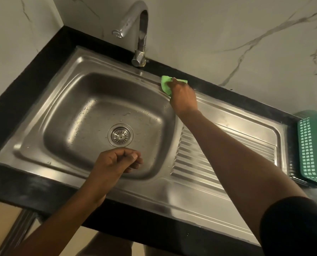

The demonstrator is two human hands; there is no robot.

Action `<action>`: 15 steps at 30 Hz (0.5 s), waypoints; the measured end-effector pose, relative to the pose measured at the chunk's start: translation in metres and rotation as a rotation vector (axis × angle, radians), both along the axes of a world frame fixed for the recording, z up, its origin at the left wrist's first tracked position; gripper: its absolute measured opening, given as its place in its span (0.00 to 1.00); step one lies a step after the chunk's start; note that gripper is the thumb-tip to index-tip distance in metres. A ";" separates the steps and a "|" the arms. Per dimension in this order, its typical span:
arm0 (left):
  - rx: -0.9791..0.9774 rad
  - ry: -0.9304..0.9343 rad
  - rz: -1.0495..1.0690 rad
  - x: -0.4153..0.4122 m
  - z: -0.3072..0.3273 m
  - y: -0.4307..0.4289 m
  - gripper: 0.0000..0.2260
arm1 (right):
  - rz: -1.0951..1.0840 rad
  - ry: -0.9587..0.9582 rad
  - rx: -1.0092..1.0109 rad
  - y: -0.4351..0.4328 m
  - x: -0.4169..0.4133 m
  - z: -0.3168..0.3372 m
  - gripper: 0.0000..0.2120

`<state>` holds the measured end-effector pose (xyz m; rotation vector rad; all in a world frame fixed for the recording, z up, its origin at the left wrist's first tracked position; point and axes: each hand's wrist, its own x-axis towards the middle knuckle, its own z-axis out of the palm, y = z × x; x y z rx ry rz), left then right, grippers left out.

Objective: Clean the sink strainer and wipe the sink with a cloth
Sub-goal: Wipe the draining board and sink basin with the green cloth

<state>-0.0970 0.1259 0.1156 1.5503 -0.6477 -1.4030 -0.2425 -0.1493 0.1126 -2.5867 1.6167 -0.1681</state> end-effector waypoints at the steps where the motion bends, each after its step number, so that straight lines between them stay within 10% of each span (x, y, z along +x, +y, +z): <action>1: 0.004 -0.004 0.004 0.003 -0.001 0.002 0.10 | 0.011 0.050 0.034 0.001 0.005 -0.003 0.20; 15: -0.037 0.003 -0.052 -0.002 0.000 0.016 0.08 | -0.010 0.151 0.285 0.107 -0.070 -0.019 0.28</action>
